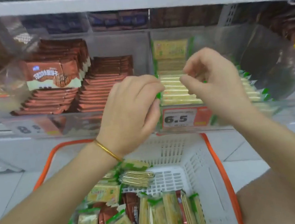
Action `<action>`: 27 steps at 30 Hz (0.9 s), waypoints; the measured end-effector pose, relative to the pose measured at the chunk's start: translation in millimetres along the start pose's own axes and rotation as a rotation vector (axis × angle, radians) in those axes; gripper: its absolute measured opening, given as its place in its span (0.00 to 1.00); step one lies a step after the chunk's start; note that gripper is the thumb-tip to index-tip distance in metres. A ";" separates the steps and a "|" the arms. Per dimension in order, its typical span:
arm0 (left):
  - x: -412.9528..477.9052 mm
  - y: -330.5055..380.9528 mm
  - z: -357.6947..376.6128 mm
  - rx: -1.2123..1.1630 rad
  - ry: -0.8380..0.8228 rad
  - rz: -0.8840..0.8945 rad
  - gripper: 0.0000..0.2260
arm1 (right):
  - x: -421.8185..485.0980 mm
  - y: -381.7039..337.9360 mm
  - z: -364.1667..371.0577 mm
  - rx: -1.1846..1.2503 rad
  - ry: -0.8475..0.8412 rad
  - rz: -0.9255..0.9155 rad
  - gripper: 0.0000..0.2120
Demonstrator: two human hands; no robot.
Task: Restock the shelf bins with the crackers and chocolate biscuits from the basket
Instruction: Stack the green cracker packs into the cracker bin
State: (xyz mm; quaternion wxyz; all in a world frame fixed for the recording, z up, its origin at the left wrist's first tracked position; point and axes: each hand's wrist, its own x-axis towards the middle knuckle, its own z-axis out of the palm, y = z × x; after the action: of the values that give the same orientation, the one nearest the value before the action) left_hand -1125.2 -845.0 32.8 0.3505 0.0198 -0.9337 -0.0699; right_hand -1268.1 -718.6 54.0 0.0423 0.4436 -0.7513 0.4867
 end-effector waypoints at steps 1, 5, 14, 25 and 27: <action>-22.8 3.7 -1.3 0.010 -0.021 0.046 0.12 | -31.4 -6.7 5.0 0.013 -0.115 -0.020 0.08; -110.2 -4.7 8.4 0.049 -0.345 0.066 0.10 | -106.6 6.1 51.4 -0.285 -0.697 0.056 0.03; -180.6 -12.9 39.5 -0.050 -0.600 -0.070 0.10 | -180.4 117.1 145.8 -0.771 -1.439 0.177 0.30; -184.5 -6.8 55.5 -0.210 -0.621 -0.224 0.09 | -167.7 121.0 129.3 -0.591 -1.483 0.141 0.05; -185.7 -3.3 57.6 -0.240 -0.655 -0.262 0.10 | -175.9 122.6 128.2 -0.544 -1.478 0.216 0.13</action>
State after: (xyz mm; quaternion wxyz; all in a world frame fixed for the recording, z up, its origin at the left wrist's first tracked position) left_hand -1023.1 -825.6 -131.6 0.0211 0.0745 -0.9711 -0.2258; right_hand -1201.6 -690.9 -185.2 -0.4079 0.5504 -0.7162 -0.1329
